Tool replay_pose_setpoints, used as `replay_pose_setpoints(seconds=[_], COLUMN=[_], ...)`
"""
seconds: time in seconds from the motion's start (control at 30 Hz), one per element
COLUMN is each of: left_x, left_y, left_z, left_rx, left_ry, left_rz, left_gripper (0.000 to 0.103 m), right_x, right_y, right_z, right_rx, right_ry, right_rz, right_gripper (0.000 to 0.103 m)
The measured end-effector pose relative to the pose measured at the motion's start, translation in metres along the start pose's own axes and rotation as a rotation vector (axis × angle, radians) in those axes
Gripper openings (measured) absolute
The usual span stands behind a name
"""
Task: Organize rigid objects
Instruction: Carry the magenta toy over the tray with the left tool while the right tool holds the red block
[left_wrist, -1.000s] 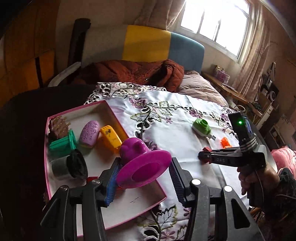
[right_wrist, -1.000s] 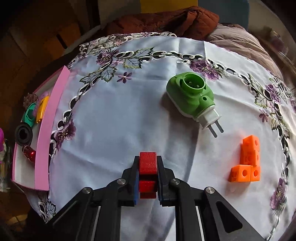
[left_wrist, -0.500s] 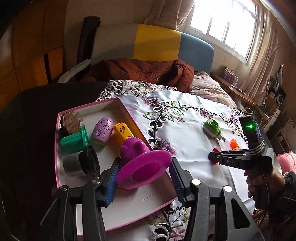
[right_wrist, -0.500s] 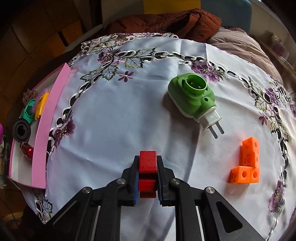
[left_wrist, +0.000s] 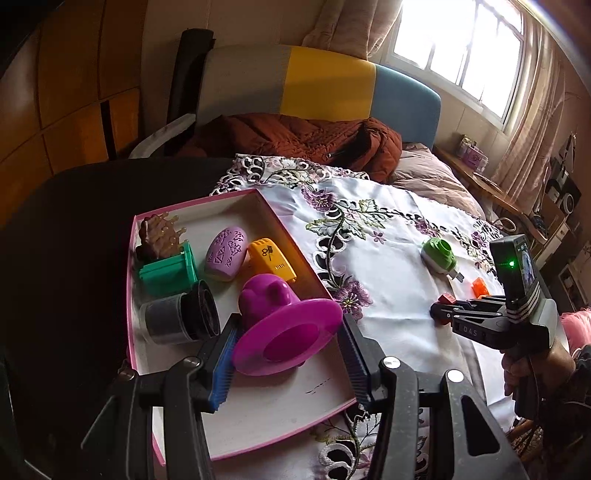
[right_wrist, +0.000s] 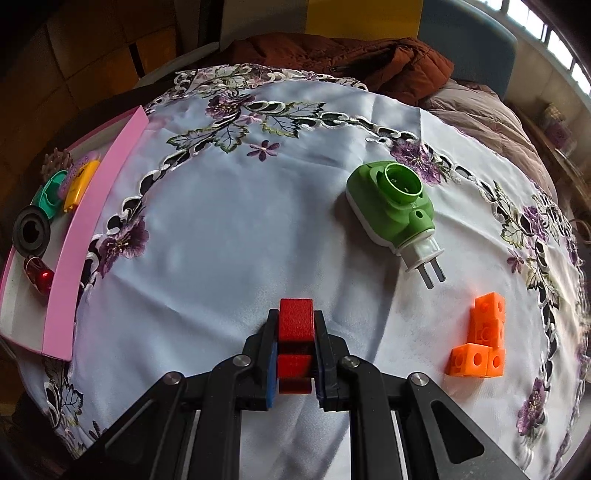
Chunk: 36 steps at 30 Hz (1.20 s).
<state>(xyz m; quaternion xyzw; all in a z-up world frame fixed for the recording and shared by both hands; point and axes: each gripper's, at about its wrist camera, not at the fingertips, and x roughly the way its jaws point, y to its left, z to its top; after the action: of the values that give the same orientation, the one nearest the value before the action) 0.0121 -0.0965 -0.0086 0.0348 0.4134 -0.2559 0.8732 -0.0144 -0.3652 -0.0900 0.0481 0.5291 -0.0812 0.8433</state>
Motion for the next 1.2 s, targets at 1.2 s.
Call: replay_pose_setpoints(seconds=[1.2], left_x=[0.029], left_y=[0.09], left_z=[-0.034], left_rx=[-0.212], left_ry=[0.154], left_rz=[0.042], left_gripper=[0.052], right_x=[-0.003], right_y=[0.007], right_z=[-0.001], right_rx=[-0.066], right_ry=[-0.009], right_rz=[-0.048], right_gripper=[0.015])
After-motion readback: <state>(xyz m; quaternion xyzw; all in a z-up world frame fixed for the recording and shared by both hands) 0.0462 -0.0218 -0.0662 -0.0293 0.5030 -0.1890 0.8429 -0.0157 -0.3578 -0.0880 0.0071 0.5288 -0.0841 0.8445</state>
